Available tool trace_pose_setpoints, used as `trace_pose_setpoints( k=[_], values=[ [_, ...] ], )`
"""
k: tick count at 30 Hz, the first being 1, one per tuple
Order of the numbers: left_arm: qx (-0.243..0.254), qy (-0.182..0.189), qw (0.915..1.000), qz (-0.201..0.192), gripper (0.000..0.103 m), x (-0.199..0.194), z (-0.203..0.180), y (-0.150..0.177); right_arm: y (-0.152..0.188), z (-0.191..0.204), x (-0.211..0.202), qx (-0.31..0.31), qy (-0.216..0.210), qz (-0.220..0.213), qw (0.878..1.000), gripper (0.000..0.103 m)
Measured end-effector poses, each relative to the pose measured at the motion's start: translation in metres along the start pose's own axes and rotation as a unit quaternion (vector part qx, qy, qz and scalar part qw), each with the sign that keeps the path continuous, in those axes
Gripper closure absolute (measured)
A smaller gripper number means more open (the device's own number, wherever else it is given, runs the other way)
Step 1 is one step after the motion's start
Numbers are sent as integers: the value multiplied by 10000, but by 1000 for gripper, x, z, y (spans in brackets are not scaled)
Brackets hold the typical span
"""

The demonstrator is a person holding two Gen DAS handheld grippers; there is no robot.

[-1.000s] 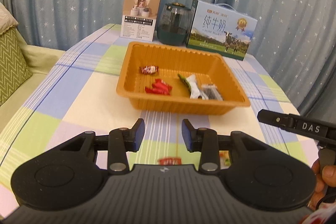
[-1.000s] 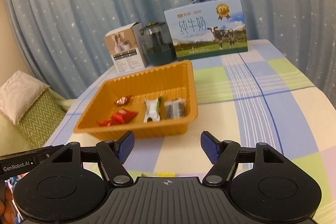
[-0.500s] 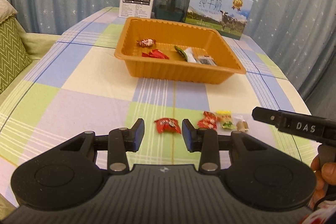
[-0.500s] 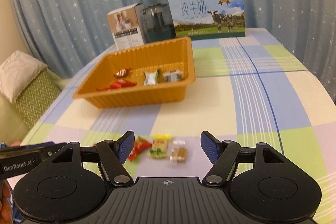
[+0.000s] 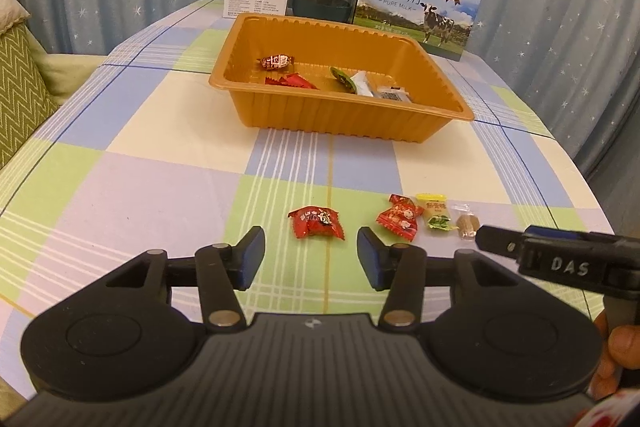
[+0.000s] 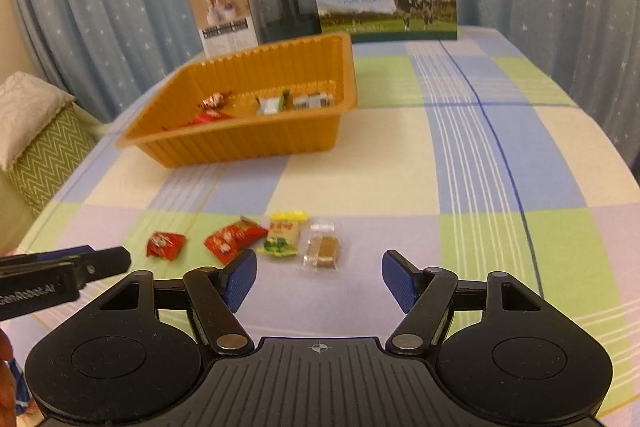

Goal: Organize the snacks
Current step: 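Grasp a red candy with the left tool while the right grasps the clear packet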

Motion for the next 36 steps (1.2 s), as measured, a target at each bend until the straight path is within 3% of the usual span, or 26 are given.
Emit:
trace_pose_setpoints(
  k=[6, 8, 20, 36],
  values=[
    [-22, -19, 10000, -12, 51, 5, 1, -1, -4, -2, 10, -43, 125, -44, 9999, 34],
    [-30, -34, 10000, -7, 50, 6, 1, -1, -5, -3, 13, -29, 136, -51, 9999, 48],
    [-80, -13, 10000, 30, 50, 15, 1, -2, -7, 7, 35, -235, 276, -35, 9993, 69],
    [-78, -104, 9999, 84, 49, 28, -2, 1, -6, 5, 31, -113, 433, -133, 9989, 81]
  ],
)
Point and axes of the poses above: each gripper's, at about its wrist camera, not at the fingertips, and x roughly the way its jaws point, z to its left, y to its underside, the point moved 3 cm from there along x, roughly the way its jaws point, and after that the axes turned 9 degrees about -x, right-handed, at the moved point
